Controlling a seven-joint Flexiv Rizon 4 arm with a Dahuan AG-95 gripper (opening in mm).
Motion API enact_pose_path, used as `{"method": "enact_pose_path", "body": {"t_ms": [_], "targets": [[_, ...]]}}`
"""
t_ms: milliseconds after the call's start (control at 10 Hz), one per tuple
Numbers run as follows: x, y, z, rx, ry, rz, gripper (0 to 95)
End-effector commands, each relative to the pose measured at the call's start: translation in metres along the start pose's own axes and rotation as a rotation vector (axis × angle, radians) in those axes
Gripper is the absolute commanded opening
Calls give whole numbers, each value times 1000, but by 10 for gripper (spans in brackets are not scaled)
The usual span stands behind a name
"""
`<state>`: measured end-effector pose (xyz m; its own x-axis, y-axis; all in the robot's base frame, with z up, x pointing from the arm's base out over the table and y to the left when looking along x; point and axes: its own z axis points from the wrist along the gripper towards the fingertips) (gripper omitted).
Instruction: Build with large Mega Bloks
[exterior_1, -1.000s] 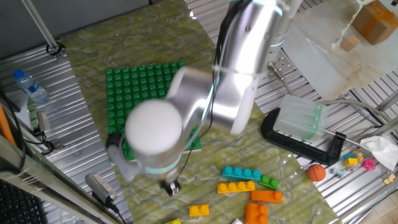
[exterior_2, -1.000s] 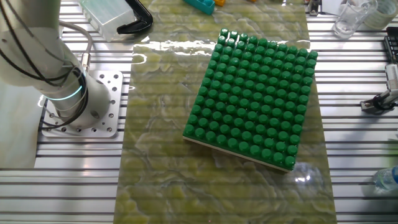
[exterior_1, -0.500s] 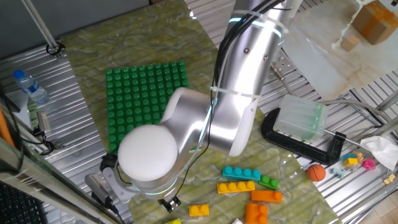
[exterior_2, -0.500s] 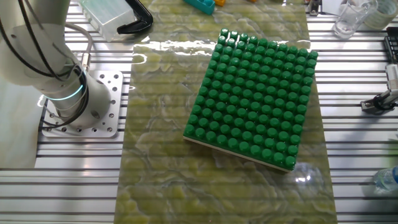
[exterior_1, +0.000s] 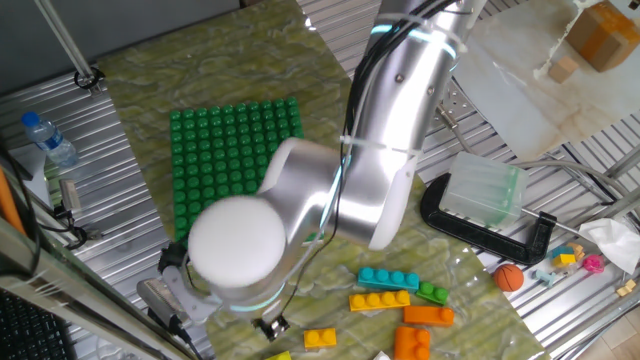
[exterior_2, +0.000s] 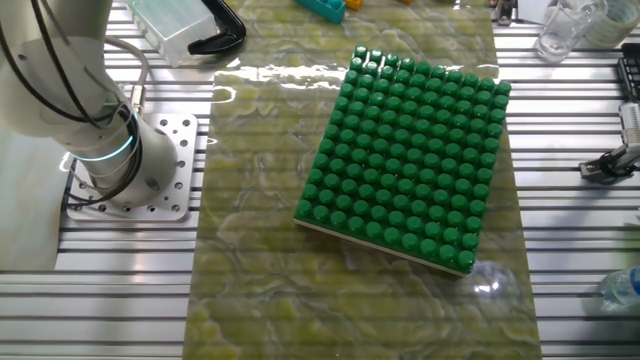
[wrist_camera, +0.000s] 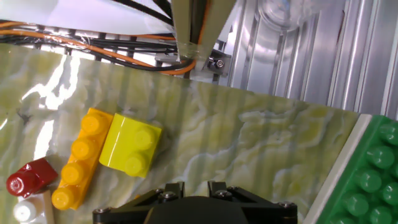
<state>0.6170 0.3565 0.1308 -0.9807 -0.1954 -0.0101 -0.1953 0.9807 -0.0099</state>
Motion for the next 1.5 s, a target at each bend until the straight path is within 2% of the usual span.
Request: {"method": "enact_pose_path", "body": {"t_ms": [100, 500, 900, 1100, 1400, 1500], "targets": [[4, -2, 0, 4, 7, -12, 190], [15, -10, 2, -5, 2, -27, 190], [15, -10, 2, -10, -8, -6, 190], [15, -10, 2, -8, -27, -15, 190], [15, -10, 2, -6, -37, 1, 190], [15, -10, 2, 0, -63, 12, 190]]}}
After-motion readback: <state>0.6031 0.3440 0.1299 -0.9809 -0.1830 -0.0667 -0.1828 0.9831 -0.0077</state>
